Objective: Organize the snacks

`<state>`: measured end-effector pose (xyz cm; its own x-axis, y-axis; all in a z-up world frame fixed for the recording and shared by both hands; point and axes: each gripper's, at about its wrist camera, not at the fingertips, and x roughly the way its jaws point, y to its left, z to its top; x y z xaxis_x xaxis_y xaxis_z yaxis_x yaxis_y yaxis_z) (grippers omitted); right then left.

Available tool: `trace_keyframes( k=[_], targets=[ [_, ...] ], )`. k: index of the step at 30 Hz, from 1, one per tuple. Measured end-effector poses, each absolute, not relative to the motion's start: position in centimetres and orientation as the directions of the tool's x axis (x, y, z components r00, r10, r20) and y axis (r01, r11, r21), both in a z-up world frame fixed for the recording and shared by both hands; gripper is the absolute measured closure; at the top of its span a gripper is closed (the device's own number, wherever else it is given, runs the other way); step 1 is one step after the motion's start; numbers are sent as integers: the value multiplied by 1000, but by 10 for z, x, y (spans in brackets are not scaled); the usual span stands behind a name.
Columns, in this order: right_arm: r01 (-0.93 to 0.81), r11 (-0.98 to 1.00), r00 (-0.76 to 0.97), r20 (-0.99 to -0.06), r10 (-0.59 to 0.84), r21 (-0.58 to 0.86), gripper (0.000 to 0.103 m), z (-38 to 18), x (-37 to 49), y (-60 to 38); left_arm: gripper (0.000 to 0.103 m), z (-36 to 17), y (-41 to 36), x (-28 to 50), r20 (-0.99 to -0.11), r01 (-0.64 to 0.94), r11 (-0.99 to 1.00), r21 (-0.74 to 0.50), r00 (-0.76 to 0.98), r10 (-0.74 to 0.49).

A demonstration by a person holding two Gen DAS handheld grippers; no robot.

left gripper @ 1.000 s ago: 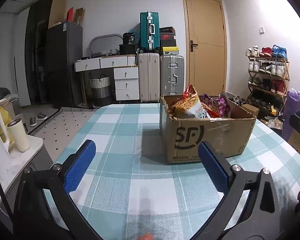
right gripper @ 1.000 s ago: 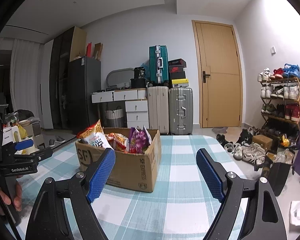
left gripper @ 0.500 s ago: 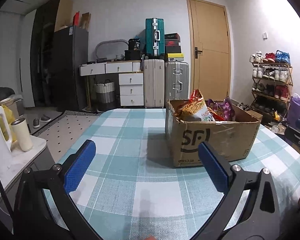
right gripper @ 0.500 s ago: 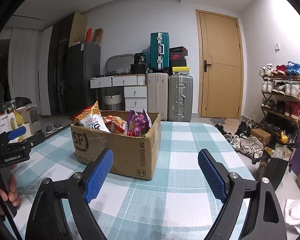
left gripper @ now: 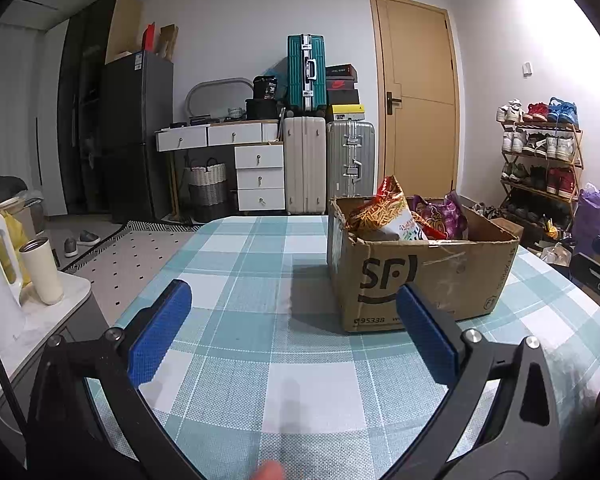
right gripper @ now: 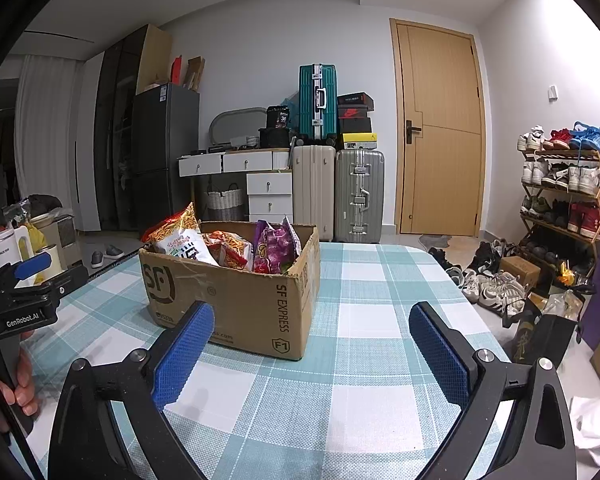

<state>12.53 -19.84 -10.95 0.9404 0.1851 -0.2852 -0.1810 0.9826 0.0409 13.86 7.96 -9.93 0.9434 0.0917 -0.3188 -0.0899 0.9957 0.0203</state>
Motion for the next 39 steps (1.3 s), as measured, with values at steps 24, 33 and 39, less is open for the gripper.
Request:
trace_keyframes(
  k=[24, 33, 39],
  targets=[
    [-181, 983, 940, -285, 185, 41, 1, -109, 125, -199, 1, -99, 80, 138, -318, -91, 996, 20, 944, 92],
    [-181, 983, 940, -286, 185, 41, 1, -110, 126, -198, 1, -99, 80, 137, -318, -91, 996, 19, 944, 92],
    [-180, 983, 941, -286, 184, 41, 1, -110, 126, -198, 1, -99, 80, 137, -318, -91, 996, 19, 944, 92]
  ],
)
